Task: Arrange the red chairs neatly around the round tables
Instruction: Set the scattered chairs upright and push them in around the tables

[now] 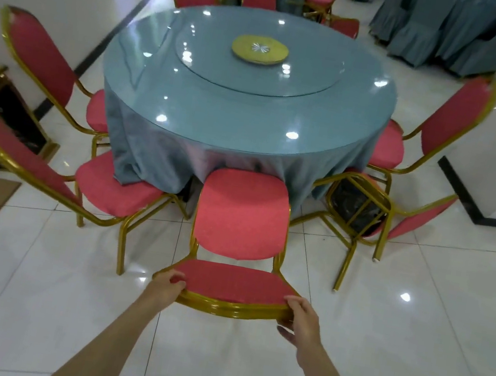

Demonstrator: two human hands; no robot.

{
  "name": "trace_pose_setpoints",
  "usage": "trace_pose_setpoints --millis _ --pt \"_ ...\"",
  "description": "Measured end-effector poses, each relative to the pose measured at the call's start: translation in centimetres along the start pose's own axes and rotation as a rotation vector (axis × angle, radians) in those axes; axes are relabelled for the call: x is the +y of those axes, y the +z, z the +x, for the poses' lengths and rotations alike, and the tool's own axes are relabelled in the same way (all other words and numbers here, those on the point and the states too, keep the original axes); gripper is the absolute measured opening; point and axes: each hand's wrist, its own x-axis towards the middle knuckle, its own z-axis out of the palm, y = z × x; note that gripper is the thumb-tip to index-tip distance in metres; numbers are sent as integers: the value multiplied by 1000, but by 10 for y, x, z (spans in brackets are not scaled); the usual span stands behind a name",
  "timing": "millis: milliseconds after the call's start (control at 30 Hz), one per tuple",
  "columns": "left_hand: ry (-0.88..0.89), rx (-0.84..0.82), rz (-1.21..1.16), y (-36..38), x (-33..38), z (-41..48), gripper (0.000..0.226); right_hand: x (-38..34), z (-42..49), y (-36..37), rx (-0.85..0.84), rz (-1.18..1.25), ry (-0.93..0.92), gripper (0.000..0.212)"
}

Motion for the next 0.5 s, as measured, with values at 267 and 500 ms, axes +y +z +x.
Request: trace_pose_setpoints --millis 267,500 --pt "79 149 218 -12 73 42 38 -84 52 3 -173 -89 -44 19" --pt "194 165 516 -23 120 64 32 -133 68 14 -240 -138 -86 24"
